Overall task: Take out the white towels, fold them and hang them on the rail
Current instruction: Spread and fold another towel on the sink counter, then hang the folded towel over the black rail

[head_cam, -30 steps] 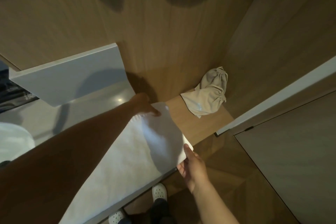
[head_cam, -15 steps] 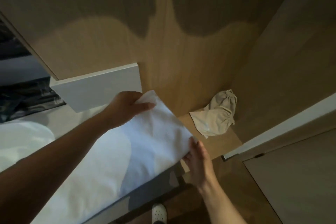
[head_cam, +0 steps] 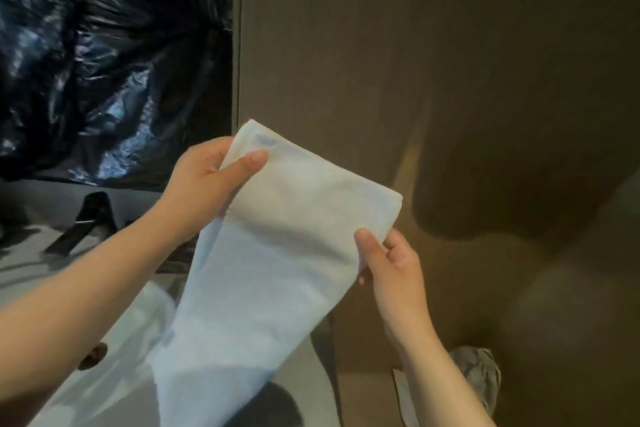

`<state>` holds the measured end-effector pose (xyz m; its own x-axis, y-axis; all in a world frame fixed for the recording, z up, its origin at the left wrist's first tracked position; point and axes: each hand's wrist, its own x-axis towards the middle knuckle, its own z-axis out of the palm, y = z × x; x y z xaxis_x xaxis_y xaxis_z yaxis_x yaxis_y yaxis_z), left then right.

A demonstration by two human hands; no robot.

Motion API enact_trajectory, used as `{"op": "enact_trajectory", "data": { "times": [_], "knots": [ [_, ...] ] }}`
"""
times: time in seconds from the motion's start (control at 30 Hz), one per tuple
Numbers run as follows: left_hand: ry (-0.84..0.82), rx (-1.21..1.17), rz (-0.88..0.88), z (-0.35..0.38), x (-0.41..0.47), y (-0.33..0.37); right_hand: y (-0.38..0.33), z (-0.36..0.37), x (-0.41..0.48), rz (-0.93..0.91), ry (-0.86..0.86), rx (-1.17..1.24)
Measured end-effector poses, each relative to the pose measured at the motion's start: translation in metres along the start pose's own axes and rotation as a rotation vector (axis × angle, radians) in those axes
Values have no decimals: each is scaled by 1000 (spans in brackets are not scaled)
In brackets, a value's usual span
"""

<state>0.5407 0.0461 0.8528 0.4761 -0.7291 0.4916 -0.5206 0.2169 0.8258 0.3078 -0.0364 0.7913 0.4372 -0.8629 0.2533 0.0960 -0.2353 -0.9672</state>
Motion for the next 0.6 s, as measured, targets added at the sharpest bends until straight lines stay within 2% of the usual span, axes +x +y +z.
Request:
{"op": "enact_trajectory", "data": {
  "times": [0.13, 0.27, 0.4, 0.6],
  "knots": [
    [164, -176, 5, -48, 19, 5, -59, 42, 35, -172, -30, -99],
    [226, -356, 28, -92, 46, 4, -111, 86, 68, -319, 11, -255],
    [159, -540, 75, -127, 76, 3, -151, 119, 89, -371, 79, -322],
    [71, -631, 118, -164, 110, 2, -193, 157, 107, -352, 181, -398]
  ]
}}
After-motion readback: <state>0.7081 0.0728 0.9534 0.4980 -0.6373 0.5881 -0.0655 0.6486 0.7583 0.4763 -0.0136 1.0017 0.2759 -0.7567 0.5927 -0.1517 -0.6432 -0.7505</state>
